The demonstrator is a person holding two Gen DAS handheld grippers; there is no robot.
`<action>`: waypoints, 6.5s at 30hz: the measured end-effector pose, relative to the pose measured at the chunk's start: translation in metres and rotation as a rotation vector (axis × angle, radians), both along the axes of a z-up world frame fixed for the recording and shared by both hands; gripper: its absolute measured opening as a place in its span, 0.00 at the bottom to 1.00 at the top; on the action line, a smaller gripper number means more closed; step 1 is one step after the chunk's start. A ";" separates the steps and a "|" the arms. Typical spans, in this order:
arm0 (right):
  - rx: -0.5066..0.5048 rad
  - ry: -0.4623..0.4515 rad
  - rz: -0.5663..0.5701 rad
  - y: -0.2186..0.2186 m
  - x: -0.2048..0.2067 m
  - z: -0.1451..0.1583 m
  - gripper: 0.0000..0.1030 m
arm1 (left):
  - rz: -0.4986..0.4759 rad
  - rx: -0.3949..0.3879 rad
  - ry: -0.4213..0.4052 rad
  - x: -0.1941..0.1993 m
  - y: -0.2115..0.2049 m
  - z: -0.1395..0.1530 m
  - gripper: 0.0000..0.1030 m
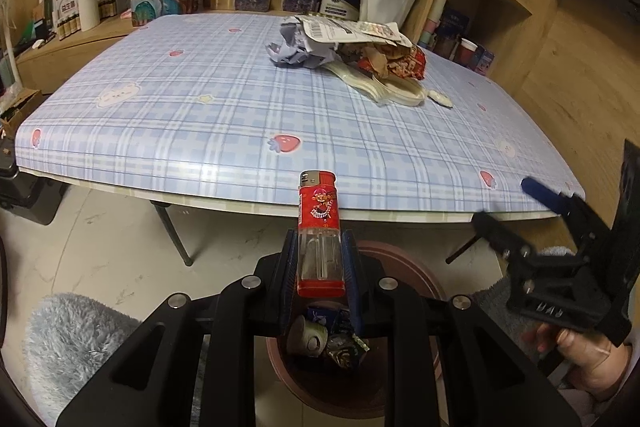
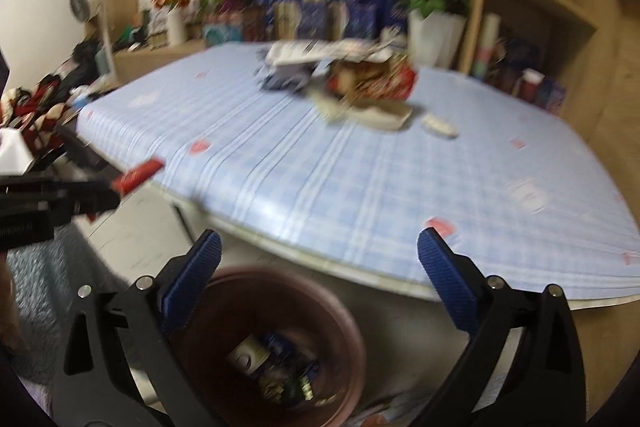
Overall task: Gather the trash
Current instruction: 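Lower both tools over the brown bin and open them to drop lighter and bag, then grasp the candle packet with the right tool while the left tool grasps the paper wrapper, then lift the paper wrapper with the left tool while the right tool holds the candle packet, then drop the wrapper and candle packet into the bin, opening both tools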
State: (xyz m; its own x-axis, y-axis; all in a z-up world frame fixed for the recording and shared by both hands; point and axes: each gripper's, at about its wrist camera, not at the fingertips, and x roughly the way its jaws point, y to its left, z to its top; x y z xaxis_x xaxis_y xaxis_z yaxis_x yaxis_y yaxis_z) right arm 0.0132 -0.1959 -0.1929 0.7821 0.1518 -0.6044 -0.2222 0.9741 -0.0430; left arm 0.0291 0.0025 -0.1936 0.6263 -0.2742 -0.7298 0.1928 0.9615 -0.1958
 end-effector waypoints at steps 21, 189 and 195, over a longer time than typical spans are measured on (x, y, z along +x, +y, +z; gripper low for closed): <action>0.051 -0.045 -0.197 -0.049 0.005 0.004 0.94 | -0.387 0.048 0.255 -0.004 -0.077 -0.055 0.12; 0.498 0.103 -0.081 -0.111 0.091 0.082 0.14 | -0.425 -0.103 0.393 0.051 -0.052 0.011 0.01; 0.501 0.112 -0.089 -0.115 0.089 0.076 0.14 | -0.439 -0.072 0.498 0.060 -0.074 -0.031 0.02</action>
